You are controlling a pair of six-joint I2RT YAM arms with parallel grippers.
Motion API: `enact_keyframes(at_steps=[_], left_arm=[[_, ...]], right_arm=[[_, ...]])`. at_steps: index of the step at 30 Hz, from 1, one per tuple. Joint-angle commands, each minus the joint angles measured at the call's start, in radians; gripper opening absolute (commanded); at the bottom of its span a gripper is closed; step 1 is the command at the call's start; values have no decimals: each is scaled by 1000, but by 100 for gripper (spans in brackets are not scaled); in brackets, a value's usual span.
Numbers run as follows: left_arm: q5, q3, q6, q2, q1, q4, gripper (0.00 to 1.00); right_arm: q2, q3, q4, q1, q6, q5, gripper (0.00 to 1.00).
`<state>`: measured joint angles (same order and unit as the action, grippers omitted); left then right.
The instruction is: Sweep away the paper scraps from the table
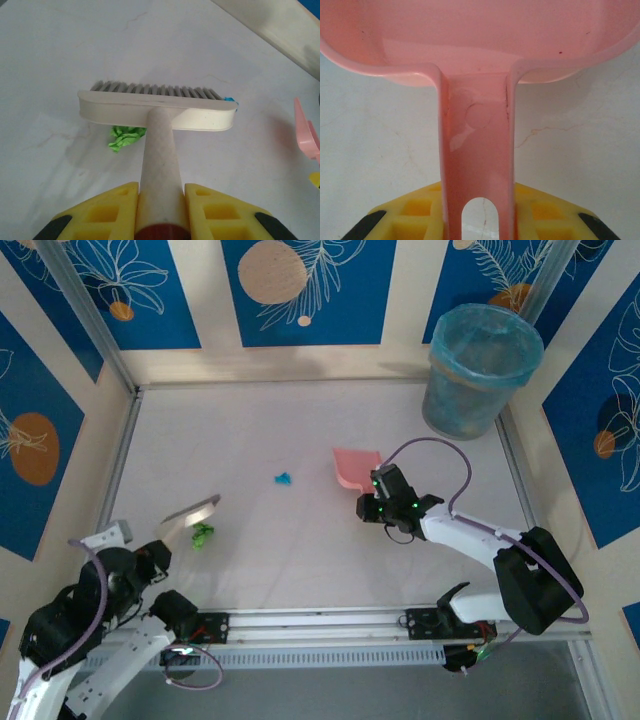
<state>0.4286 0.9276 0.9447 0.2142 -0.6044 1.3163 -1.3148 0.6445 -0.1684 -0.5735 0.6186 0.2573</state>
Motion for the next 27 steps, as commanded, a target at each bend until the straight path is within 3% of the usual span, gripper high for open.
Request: enact_keyframes(at_steps=[1, 13, 22, 27], left_arm=[[8, -10, 62, 21, -8, 42, 0], [-141, -121, 94, 57, -7, 5, 0], [-148, -252, 95, 110, -6, -268, 0], [-138, -270, 56, 248, -6, -488, 0]], right_arm=[[-4, 24, 5, 4, -7, 0, 0], [-7, 27, 0, 5, -8, 14, 0], [-26, 37, -1, 4, -16, 3, 0], [-61, 55, -2, -2, -37, -27, 0]])
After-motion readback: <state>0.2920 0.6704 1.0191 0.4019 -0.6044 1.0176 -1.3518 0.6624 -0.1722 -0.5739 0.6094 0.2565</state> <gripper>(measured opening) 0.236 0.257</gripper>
